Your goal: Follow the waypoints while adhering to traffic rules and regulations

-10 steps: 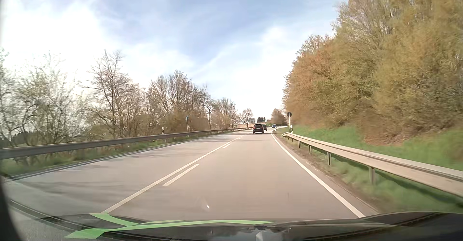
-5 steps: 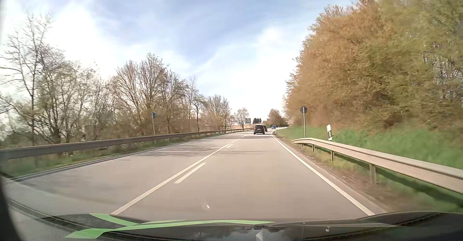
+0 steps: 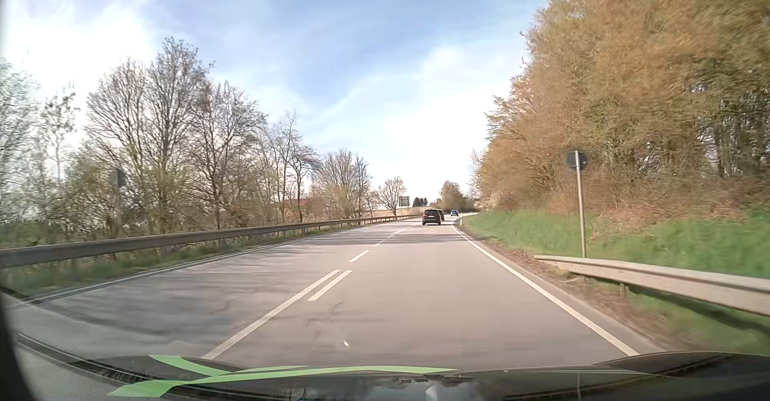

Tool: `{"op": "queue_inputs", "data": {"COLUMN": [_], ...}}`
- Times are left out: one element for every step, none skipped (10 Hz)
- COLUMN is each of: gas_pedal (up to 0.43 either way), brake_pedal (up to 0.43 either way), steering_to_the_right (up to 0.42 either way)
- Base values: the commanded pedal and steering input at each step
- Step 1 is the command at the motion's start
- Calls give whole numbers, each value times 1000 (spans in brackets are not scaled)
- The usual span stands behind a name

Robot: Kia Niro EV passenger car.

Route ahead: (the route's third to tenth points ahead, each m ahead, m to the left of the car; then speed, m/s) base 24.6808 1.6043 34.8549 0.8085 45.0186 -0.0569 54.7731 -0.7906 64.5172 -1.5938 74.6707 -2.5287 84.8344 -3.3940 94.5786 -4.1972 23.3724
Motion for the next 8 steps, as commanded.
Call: {"op": "queue_inputs", "data": {"gas_pedal": [189,189,197,209,209,220,220,220], "brake_pedal": [0,0,0,0,0,0,0,0], "steering_to_the_right": [6,6,6,6,6,6,6,6]}}
